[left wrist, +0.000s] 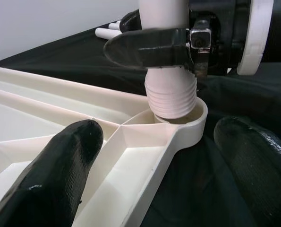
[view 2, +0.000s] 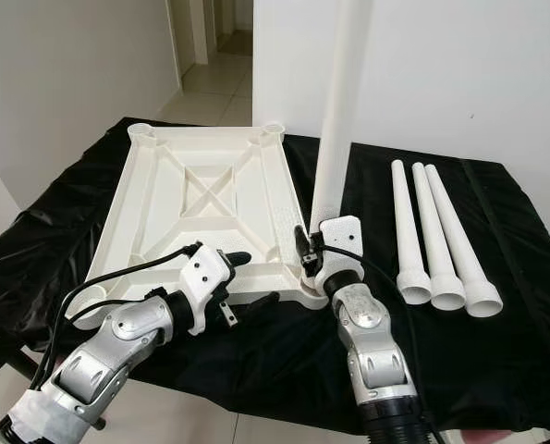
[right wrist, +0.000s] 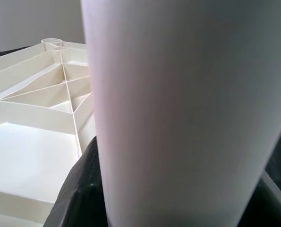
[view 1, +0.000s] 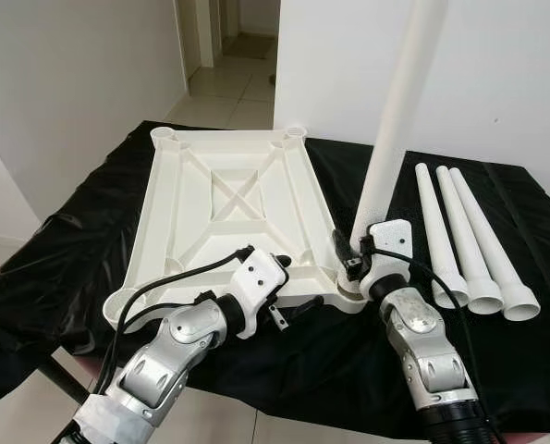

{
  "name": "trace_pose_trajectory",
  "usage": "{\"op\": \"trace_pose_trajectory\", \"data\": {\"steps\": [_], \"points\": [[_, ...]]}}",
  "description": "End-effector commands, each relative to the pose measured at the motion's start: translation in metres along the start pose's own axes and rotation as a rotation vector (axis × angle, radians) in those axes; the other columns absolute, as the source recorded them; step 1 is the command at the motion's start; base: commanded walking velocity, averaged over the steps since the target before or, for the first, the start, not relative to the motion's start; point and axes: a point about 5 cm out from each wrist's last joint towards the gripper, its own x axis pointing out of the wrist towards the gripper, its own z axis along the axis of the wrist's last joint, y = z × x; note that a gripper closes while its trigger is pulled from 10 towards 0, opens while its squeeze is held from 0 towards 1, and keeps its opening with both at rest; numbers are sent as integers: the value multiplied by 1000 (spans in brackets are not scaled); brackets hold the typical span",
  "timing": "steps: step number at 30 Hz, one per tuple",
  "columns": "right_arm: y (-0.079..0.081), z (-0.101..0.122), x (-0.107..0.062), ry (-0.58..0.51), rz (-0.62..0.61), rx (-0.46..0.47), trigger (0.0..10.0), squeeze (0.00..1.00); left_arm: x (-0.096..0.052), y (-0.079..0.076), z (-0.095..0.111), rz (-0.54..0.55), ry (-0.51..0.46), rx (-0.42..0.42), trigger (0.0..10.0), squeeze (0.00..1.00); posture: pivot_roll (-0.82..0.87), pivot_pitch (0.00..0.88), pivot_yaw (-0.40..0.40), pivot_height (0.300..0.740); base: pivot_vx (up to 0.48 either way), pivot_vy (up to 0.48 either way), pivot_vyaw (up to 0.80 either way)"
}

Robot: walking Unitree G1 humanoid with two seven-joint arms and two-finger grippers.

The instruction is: Building children table

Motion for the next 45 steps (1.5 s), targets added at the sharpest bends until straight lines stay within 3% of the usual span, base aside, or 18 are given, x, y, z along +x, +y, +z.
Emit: {"op": "trace_pose_trajectory", "data": {"steps": [1, 10, 28, 34, 45], "points": [[3, -3, -3, 12, 22, -17, 10000, 0, -2, -1, 0, -38, 9, 10, 10000, 0, 19, 39, -4, 740, 0, 0, 0], [3, -14, -11, 57, 30, -17, 10000, 0, -2, 0, 3, -41, 2, 6, 10000, 0, 18, 35, -2, 740, 0, 0, 0], [3, -19, -18, 43, 110, -44, 10000, 0, -1, 3, 5, -37, -2, 16, 10000, 0, 17, 18, 0, 740, 0, 0, 0], [-8, -31, -19, 102, 44, 68, 10000, 0, -2, 3, 5, -41, 0, 15, 10000, 0, 19, 13, 0, 740, 0, 0, 0], [-16, -41, -17, 159, -24, 146, 10000, 0, -2, 3, 6, -45, -4, 18, 10000, 0, 17, 11, 0, 740, 0, 0, 0]]}}
